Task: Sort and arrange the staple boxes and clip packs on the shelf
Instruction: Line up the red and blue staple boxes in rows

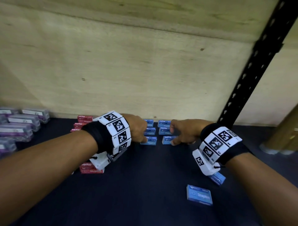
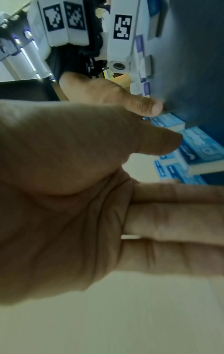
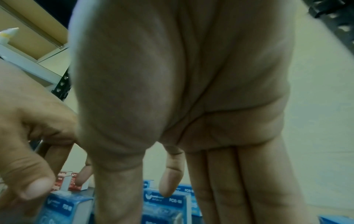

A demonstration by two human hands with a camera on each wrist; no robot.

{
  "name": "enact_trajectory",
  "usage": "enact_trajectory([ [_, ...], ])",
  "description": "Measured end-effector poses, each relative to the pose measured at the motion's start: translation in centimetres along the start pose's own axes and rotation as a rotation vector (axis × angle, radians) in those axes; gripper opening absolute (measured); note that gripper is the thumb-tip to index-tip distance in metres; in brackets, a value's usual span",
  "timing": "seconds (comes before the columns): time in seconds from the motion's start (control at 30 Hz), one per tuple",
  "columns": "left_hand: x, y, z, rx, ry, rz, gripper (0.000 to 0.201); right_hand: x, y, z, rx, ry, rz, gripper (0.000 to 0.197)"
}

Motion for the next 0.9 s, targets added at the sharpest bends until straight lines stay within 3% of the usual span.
enact_trajectory([
  [0.1, -1.7, 0.9, -0.7, -0.016, -0.075, -0.102, 0.045, 0.2, 0.4, -1.7, 0.022, -0.065, 0.020, 0.040],
  [0.2, -3.0, 1.8, -3.7, 0.090, -0.069, -0.158, 0.039, 0.4, 1.4, -3.5, 0.044, -0.181, 0.059, 0.031],
  [0.33, -2.5, 3.0, -9.1, 0.328, 0.080, -0.112, 0.026, 0.6, 3.4, -5.8, 0.093, -0.095, 0.124, 0.037],
  [0.43, -1.0, 3.6, -12.5, 0.440, 0.142, -0.064, 0.028, 1.1, 5.1, -7.2, 0.151, -0.027, 0.163, 0.045],
  [0.67, 1.3, 3.9, -15.6, 0.509, 0.155, -0.007, 0.044, 3.1, 7.8, -9.3, 0.248, -0.043, 0.216, 0.055],
  [0.9, 1.6, 4.6, -16.7, 0.565, 0.199, 0.006, 0.044, 3.7, 9.2, -9.0, 0.252, 0.006, 0.218, 0.042],
])
Point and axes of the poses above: each hand's wrist, its own y-axis away from the middle knuckle, its own x-axis out of the palm, z = x × y, the point moved 8 cm from there along -y, towards the middle knuckle, and after that the axes turned 8 degrees about -z, right-handed, at the moved point
